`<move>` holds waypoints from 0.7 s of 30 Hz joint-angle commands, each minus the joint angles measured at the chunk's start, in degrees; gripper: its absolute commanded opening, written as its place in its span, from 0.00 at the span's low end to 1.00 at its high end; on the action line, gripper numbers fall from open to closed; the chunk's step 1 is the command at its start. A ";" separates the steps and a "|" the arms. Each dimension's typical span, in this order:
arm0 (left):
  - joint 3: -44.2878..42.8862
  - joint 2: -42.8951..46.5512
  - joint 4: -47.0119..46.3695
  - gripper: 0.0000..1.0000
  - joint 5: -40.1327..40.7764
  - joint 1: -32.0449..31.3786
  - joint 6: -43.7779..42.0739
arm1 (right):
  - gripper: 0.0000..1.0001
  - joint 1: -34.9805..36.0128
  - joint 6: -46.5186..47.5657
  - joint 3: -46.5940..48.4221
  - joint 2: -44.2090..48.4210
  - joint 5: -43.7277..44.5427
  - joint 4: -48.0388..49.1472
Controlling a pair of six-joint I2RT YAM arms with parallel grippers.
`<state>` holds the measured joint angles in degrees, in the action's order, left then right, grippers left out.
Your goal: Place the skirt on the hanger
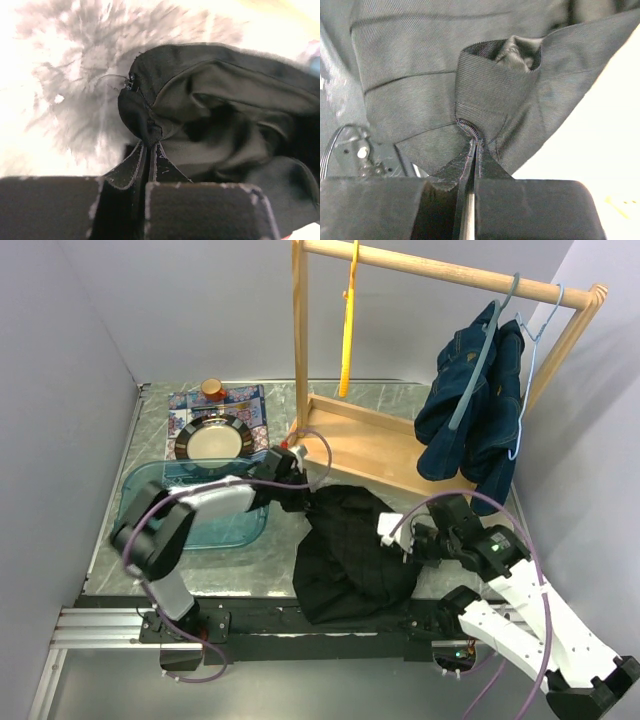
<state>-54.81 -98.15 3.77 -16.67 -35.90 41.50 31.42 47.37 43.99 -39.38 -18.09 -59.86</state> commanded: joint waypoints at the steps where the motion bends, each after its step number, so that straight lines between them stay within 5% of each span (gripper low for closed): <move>1: -10.04 16.37 10.52 0.01 9.60 2.23 -5.36 | 0.00 -0.92 -4.48 12.51 -2.45 1.38 4.57; 8: -24.46 29.41 23.54 0.01 14.56 5.49 -10.64 | 0.00 -4.69 -7.47 30.08 -7.73 1.74 7.47; 11: -27.54 32.66 25.49 0.01 12.63 5.49 -10.91 | 0.00 -8.02 -8.00 30.64 -6.86 -0.27 8.79; 16: -20.45 37.67 24.71 0.01 8.76 5.49 -8.72 | 0.05 -10.15 -7.91 19.67 -2.82 1.64 12.65; 21: -3.58 41.02 18.14 0.01 1.06 5.40 -3.71 | 0.15 -12.34 -6.24 5.07 -0.79 4.11 14.24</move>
<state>-68.73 -57.56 24.25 -8.91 -30.70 33.91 21.02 40.16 56.38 -40.53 -17.58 -46.28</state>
